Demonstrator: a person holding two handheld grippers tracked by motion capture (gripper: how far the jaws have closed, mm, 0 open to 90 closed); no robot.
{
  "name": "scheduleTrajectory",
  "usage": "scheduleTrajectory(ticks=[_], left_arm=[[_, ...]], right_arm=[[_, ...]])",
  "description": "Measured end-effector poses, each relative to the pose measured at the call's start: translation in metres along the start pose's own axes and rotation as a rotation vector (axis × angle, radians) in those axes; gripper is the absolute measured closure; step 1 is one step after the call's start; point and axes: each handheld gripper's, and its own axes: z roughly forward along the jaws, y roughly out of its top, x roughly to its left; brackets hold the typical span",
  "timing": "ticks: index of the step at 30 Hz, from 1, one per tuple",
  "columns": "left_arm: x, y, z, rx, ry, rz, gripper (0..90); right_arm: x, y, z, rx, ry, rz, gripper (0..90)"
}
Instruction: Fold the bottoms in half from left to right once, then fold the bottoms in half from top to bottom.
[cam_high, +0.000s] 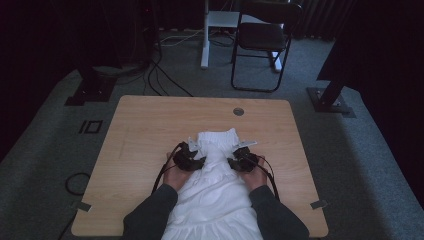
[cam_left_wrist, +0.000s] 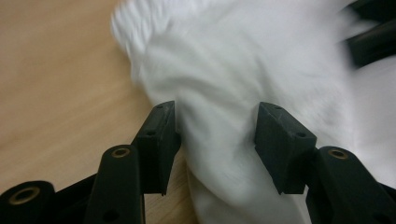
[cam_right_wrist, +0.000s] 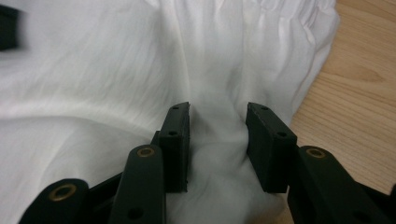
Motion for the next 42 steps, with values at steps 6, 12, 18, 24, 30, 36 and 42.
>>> scheduleTrajectory(ticks=[6,12,18,24,30,36,42], left_arm=[[0.012,-0.010,0.002,-0.049,-0.072,-0.099,50.4],[0.012,-0.011,0.002,-0.061,-0.074,-0.098,50.4],[0.012,-0.011,0.002,-0.059,-0.077,-0.097,50.6],[0.012,-0.010,0.002,-0.053,-0.080,-0.093,51.1],[0.012,-0.010,0.002,-0.052,-0.080,-0.094,51.2],[0.012,-0.011,0.002,-0.056,-0.079,-0.095,51.2],[0.012,-0.009,0.002,-0.044,-0.083,-0.100,50.9]], right_arm=[[0.000,-0.001,0.000,-0.010,0.003,0.002,60.2],[0.000,-0.004,0.000,-0.032,-0.001,0.008,60.3],[-0.005,-0.002,-0.001,-0.020,0.078,0.037,49.8],[-0.026,0.012,-0.020,-0.162,0.072,0.089,33.3],[-0.044,0.026,0.000,-0.098,0.046,0.101,24.9],[-0.040,0.030,0.022,-0.049,0.013,0.064,21.2],[-0.033,0.025,0.032,-0.046,-0.001,0.040,26.0]])
